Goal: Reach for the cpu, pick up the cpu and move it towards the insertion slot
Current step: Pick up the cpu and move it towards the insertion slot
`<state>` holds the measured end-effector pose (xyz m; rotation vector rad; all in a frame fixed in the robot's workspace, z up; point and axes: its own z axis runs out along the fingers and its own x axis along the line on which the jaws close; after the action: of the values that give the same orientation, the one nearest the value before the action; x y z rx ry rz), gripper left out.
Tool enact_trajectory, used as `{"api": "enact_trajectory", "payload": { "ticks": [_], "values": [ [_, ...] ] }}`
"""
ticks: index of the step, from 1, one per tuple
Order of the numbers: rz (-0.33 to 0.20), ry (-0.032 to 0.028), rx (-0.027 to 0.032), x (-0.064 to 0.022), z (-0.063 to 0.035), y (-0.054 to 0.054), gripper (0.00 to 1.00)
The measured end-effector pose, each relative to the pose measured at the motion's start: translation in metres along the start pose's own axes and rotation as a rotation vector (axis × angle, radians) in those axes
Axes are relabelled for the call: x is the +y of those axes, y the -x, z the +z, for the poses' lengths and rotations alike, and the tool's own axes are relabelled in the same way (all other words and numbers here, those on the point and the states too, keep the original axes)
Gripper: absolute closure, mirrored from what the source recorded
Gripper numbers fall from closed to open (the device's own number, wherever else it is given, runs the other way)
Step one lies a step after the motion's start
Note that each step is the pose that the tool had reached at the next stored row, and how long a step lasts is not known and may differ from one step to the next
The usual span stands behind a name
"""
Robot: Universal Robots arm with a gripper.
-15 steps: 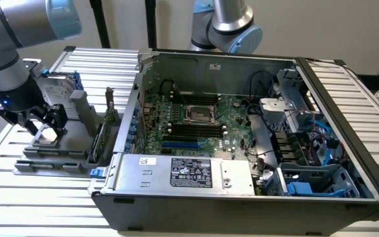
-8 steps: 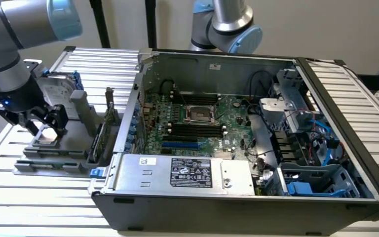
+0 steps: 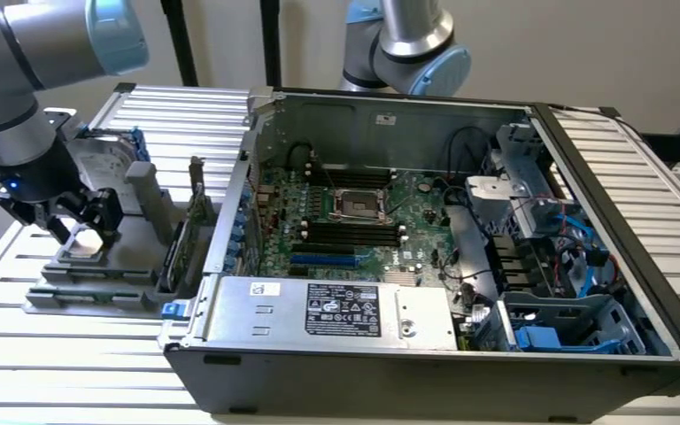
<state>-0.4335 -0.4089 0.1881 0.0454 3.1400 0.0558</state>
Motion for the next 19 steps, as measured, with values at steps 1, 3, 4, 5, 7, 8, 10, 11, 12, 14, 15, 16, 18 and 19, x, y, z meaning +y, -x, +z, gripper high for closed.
{"api": "enact_trajectory", "payload": {
  "ticks": [1,3,4,5,7,8,10,11,12,14,15,16,18,19],
  "values": [
    [0.0,-0.0003,0.0,0.0004,0.0002,-0.0002,0.29],
    [0.0,-0.0009,-0.0002,0.0013,0.0007,-0.0005,0.29],
    [0.0,-0.0013,0.0,0.0019,0.0007,-0.0007,0.29],
    [0.0,-0.0019,-0.0001,0.0026,0.0009,-0.0007,0.29],
    [0.0,-0.0038,-0.0001,0.0043,0.0011,-0.0008,0.29],
    [0.0,-0.0044,-0.0002,0.0048,0.0013,-0.0009,0.29],
    [-0.001,-0.0058,-0.0001,0.0049,0.0015,-0.0008,0.29],
    [-0.001,-0.0068,0.0,0.005,0.0015,-0.0009,0.29],
    [-0.001,-0.0081,0.0,0.005,0.0017,-0.0009,0.29],
    [-0.001,-0.0112,0.0002,0.005,0.0018,-0.0009,0.29],
    [-0.001,-0.0129,0.0001,0.005,0.002,-0.0008,0.29],
    [-0.001,-0.0145,0.0002,0.005,0.0021,-0.0009,0.29],
    [-0.002,-0.0176,0.0005,0.005,0.0023,-0.0009,0.29],
    [-0.002,-0.0195,0.0005,0.005,0.0024,-0.0009,0.29]
  ]
}}
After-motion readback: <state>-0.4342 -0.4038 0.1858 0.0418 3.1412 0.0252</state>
